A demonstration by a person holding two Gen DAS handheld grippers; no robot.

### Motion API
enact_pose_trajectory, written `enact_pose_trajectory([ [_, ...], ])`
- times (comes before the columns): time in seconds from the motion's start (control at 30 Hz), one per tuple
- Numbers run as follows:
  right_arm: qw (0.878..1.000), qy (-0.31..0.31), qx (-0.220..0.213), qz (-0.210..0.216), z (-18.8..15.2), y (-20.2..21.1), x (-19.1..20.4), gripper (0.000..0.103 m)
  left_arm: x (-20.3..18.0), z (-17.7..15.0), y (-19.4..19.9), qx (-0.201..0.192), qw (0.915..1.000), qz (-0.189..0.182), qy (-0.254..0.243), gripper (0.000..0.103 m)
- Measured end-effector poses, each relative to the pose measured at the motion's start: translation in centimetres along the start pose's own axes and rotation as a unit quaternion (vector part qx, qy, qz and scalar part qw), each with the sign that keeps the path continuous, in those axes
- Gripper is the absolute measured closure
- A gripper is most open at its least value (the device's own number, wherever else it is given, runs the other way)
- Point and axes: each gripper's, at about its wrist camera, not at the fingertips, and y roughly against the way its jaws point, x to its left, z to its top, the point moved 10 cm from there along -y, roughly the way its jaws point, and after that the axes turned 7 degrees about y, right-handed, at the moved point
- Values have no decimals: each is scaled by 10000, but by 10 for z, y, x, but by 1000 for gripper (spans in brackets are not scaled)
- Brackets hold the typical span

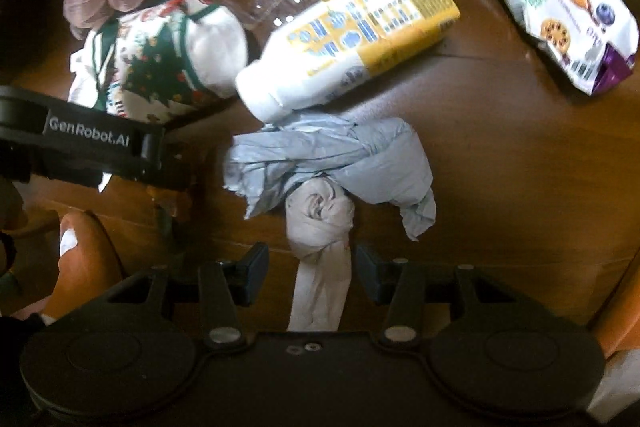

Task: Collect trash
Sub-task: 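Grasp the white sock with right gripper while left grasps the red snack wrapper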

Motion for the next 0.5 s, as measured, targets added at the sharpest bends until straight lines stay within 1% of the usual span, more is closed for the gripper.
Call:
enact_pose_trajectory([
  [0.07,10000,9,3,8,0,-5,-1,56,0,1,-7,63,10000,-19,-17,16],
  [0.2,10000,44,-28,72,2,-10,-1,56,-1,-1,-20,187,9998,-57,-54,27],
  [0.27,9999,115,-17,120,3,-14,1,56,-2,-2,-25,250,9996,-106,-39,40],
  [0.3,9998,186,-24,91,4,-17,2,56,-1,-3,-27,275,9995,-119,-34,43],
  [0.37,9996,286,-17,-11,7,-20,5,58,-1,-5,-29,315,9994,-119,-49,55],
  [0.4,9996,283,-36,-4,8,-21,8,63,0,-5,-31,331,9994,-86,-60,58],
  [0.43,9996,289,-51,0,9,-22,8,76,1,-6,-32,360,9993,-69,-59,64],
  [0.47,9995,303,-44,-18,9,-23,8,88,1,-7,-33,389,9992,-78,-46,64],
  [0.5,9996,299,-8,-27,8,-23,8,91,2,-7,-33,390,9992,-85,-35,65],
])
